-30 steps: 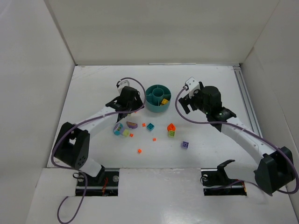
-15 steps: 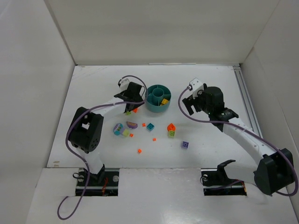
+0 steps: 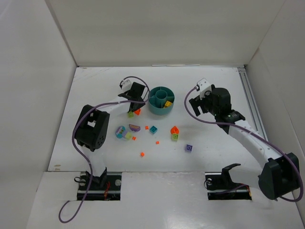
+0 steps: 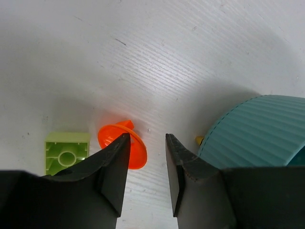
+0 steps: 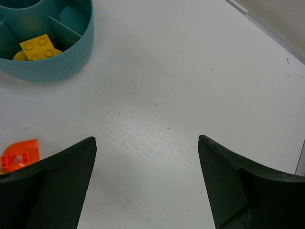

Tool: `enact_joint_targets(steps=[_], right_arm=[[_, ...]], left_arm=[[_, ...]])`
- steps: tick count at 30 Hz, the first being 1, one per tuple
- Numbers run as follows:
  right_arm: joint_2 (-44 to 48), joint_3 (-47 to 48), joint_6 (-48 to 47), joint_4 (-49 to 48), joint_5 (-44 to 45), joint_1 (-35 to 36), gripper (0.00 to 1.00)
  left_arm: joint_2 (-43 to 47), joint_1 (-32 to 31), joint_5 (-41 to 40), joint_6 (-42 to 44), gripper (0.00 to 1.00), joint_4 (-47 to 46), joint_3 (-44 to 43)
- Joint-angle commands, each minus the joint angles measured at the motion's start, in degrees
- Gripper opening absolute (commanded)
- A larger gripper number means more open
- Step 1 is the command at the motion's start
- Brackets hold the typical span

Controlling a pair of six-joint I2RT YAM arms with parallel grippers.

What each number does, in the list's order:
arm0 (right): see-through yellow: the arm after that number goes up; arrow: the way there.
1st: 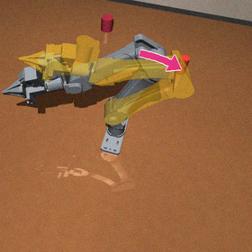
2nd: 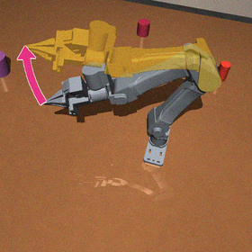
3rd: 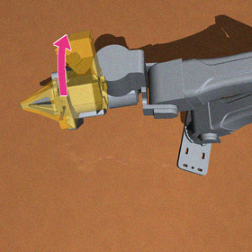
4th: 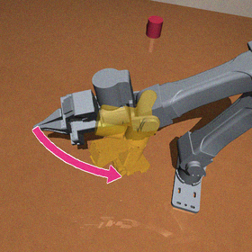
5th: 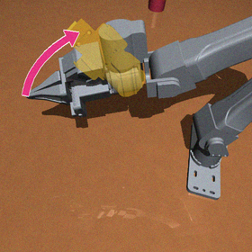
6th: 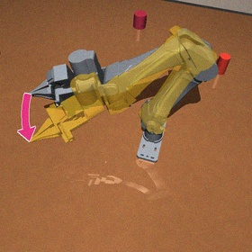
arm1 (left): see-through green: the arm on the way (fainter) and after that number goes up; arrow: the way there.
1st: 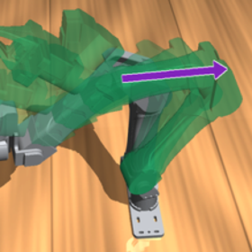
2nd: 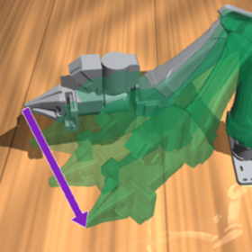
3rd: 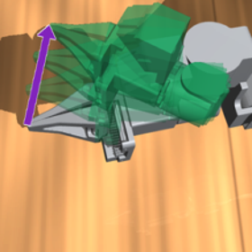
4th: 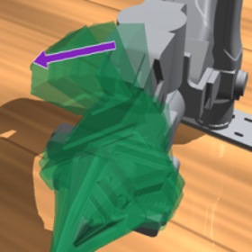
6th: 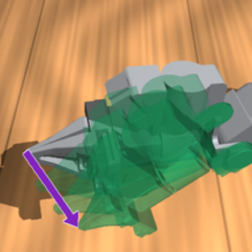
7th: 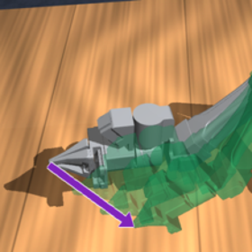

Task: Sort the legos into containers by color

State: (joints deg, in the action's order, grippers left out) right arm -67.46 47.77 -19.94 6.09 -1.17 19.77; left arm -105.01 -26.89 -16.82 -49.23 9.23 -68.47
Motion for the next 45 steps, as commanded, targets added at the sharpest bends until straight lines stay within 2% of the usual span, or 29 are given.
enact_joint_targets(steps=[1, 7, 8, 15, 17, 24, 35, 41, 45], right_arm=[[0.9, -0.3, 0.2, 0.1, 1.0, -1.0, 0.92], [0.9, -0.3, -0.4, 0.1, 1.5, -1.0, 0.92], [0.9, -0.3, -0.4, 0.1, 1.5, -1.0, 0.92], [0.3, -0.3, -0.4, 0.1, 1.5, -1.0, 0.92], [0.3, -0.3, -0.4, 0.1, 1.5, -1.0, 0.92], [1.4, -0.3, -0.4, 0.1, 1.5, -1.0, 0.92], [1.4, -0.3, 0.2, -0.5, 1.5, -1.0, 0.92], [0.1, -0.3, 0.2, -0.5, 0.9, -1.0, 0.92], [-0.4, -0.3, 0.2, -1.0, 0.9, -1.0, 0.92]], left_arm=[[-1.1, 0.1, -1.3, -0.2, 0.32, 0.3, -3.1], [-2.6, 0.1, -0.8, -0.2, 0.28, 1.7, -3.7], [-2.6, 0.1, -0.8, -0.7, 0.23, 1.7, -3.7], [-3.1, 0.1, -0.8, -0.1, 0.04, 1.7, -3.7], [-3.7, 0.1, -0.8, -0.1, 0.04, 2.2, -4.4], [-5.3, 0.1, -1.3, 0.5, 0.23, 3.9, -5.5], [-6.4, 0.1, -1.8, 1.0, 0.26, 7.3, -6.6], [-0.1, 0.1, 1.0, 5.5, 0.25, 0.0, -3.4], [3.7, 0.1, 0.3, 6.8, 0.25, -0.7, -1.4]])
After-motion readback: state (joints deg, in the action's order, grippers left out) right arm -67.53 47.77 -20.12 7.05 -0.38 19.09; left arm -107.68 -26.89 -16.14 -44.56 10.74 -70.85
